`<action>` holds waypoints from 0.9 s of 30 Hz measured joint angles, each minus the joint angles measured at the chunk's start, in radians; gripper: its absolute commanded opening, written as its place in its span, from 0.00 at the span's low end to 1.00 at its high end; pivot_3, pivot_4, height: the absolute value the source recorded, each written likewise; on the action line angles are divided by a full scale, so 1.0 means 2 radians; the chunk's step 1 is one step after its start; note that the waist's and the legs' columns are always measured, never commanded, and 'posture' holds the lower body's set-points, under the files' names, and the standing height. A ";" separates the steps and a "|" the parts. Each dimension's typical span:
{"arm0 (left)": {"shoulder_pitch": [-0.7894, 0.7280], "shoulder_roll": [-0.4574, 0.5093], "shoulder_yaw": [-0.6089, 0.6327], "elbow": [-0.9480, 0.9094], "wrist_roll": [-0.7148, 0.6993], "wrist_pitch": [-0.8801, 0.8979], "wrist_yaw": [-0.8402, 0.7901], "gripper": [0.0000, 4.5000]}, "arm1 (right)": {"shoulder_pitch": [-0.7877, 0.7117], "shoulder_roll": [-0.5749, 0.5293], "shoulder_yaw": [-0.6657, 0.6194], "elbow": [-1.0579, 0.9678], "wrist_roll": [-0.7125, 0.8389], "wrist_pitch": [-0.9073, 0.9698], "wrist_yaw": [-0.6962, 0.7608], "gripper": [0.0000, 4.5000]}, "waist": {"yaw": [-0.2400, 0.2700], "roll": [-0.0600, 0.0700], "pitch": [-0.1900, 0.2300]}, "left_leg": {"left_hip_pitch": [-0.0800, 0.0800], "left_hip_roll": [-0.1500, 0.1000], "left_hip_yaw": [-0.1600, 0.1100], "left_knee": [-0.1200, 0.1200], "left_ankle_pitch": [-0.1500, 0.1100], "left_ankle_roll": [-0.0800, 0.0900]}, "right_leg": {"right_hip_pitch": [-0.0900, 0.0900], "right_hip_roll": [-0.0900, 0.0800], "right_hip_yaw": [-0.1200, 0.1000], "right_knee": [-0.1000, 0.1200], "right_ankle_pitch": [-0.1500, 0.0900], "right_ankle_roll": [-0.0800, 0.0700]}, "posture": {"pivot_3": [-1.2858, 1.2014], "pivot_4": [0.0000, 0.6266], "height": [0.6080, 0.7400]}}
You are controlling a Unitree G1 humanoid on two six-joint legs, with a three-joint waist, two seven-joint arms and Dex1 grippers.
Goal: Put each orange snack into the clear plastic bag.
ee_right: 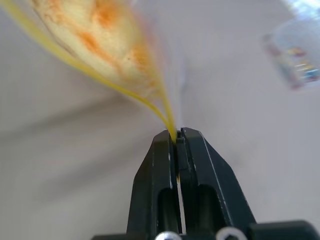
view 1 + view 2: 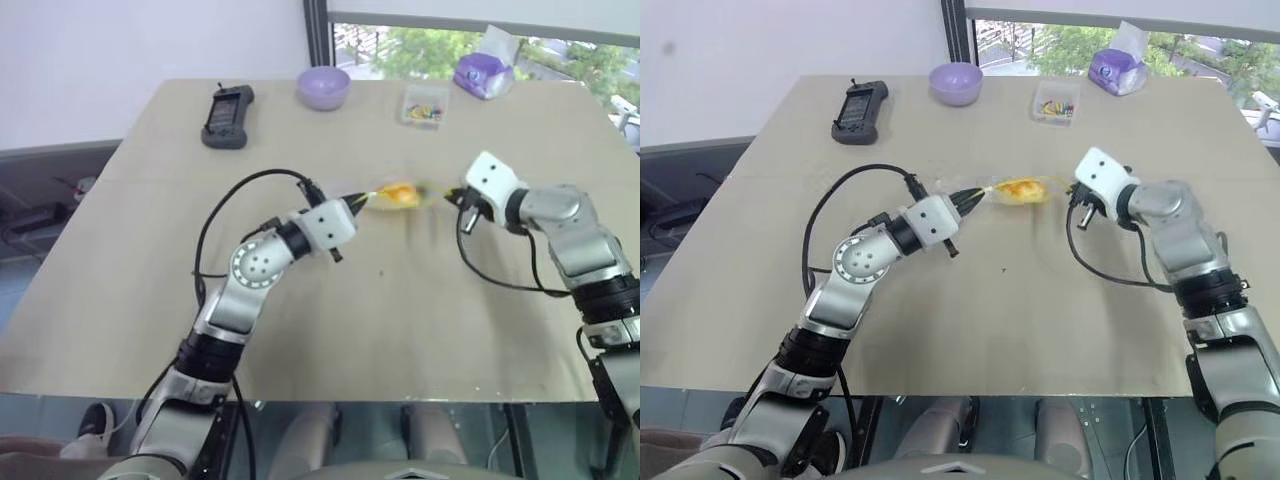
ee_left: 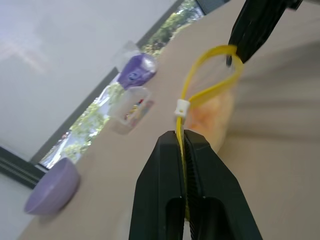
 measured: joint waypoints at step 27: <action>0.045 -0.014 -0.012 -0.029 -0.036 0.053 -0.003 0.00 | 0.098 -0.087 -0.040 -0.208 0.100 0.117 0.106 0.18 | 0.001 0.000 0.000 | 0.000 0.000 0.000 0.000 0.000 0.000 | 0.000 0.000 0.000 0.000 0.000 0.000 | 0.52 0.24 1.00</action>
